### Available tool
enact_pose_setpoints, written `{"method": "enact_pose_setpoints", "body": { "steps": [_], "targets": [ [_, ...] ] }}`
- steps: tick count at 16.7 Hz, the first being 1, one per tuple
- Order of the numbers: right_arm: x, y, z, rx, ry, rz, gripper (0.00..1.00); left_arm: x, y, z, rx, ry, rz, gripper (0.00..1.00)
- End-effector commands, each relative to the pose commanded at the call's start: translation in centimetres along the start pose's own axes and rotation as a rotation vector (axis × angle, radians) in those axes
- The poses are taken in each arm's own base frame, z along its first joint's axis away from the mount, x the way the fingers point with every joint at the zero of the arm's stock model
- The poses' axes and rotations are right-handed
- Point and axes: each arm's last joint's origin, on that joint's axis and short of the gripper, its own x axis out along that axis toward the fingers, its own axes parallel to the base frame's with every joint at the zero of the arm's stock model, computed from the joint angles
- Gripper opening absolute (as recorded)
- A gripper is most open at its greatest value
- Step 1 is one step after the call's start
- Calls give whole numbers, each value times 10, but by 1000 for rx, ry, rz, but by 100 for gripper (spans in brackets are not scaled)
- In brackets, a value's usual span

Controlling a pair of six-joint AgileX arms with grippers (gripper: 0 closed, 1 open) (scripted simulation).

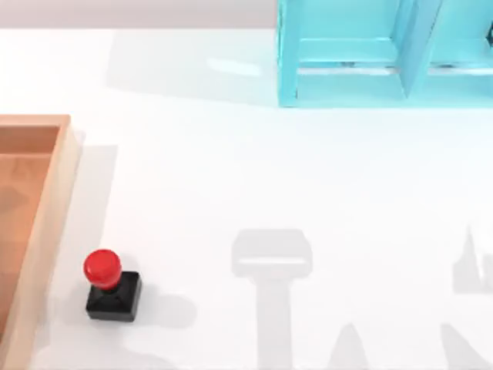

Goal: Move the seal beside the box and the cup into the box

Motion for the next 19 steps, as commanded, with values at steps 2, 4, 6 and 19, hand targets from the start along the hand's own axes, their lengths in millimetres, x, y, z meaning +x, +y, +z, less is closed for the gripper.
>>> {"method": "enact_pose_setpoints", "body": {
  "steps": [2,4,6,19],
  "targets": [
    [0,0,0,0,0,0,100,-10,1,1,-1,2,-1,100],
    [0,0,0,0,0,0,100,-20,1,2,-1,2,-1,100],
    [0,0,0,0,0,0,100,-30,1,3,0,2,-1,100],
    [0,0,0,0,0,0,100,-94,-2,-3,2,-5,2,100]
  ]
}}
